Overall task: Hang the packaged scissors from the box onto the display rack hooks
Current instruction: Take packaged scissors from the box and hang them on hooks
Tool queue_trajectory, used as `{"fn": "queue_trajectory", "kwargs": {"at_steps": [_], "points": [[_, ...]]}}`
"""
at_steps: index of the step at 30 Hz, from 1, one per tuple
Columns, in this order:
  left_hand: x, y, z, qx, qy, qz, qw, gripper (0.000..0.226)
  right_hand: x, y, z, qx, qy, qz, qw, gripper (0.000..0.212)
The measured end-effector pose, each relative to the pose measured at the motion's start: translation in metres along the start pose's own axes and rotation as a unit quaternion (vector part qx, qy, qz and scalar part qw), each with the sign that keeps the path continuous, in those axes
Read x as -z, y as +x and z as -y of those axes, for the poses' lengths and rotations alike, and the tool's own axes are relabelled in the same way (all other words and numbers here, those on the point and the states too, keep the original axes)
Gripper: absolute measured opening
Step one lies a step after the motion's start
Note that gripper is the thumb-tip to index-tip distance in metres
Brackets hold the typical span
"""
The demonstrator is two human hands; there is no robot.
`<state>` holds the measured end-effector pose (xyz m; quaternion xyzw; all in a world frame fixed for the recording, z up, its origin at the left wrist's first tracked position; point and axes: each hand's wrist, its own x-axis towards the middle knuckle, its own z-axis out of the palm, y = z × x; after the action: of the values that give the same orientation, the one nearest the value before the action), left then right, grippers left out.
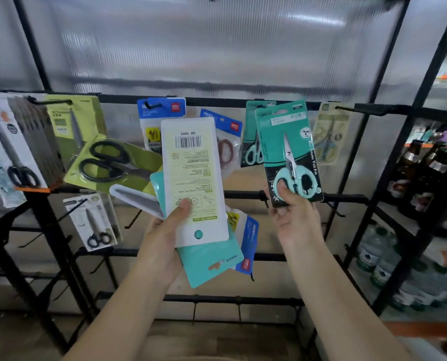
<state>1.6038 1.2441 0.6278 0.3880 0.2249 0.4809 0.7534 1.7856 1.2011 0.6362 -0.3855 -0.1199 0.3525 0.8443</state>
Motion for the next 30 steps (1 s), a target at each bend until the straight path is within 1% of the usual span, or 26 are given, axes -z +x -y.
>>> {"fn": "queue_trajectory", "kwargs": {"at_steps": [2,8,12,15,17,21,24,27,30], "points": [[0.000,0.000,-0.001,-0.006,0.005,-0.006,1.000,0.046,-0.004,-0.001,0.000,0.001,0.006,0.007,1.000,0.049],[0.001,0.000,-0.001,-0.005,0.013,-0.041,0.999,0.020,-0.016,-0.001,0.004,0.003,0.029,0.014,0.999,0.050],[0.002,0.000,-0.001,-0.011,0.017,-0.045,0.999,0.016,-0.014,-0.001,-0.002,0.005,0.038,-0.002,0.999,0.046],[0.004,0.001,0.001,-0.012,0.012,-0.042,0.999,0.017,-0.014,-0.002,-0.002,0.013,0.047,-0.005,0.999,0.036],[0.005,0.001,0.002,-0.010,0.010,-0.036,0.999,0.020,-0.012,-0.002,-0.002,0.020,0.046,0.000,0.999,0.033],[0.007,0.004,0.002,-0.005,0.010,-0.017,1.000,0.037,-0.011,-0.004,0.002,0.041,0.045,0.009,0.998,0.034],[0.008,0.008,0.002,-0.005,0.008,-0.003,1.000,0.049,-0.012,-0.005,0.006,0.054,0.046,0.006,0.997,0.041],[0.007,0.010,0.004,-0.005,0.004,0.005,1.000,0.050,-0.012,0.001,0.007,0.052,0.030,-0.002,0.998,0.040],[0.005,0.012,0.005,-0.003,0.003,0.007,1.000,0.040,-0.018,0.018,0.006,0.024,0.019,-0.022,0.999,0.039]]}}
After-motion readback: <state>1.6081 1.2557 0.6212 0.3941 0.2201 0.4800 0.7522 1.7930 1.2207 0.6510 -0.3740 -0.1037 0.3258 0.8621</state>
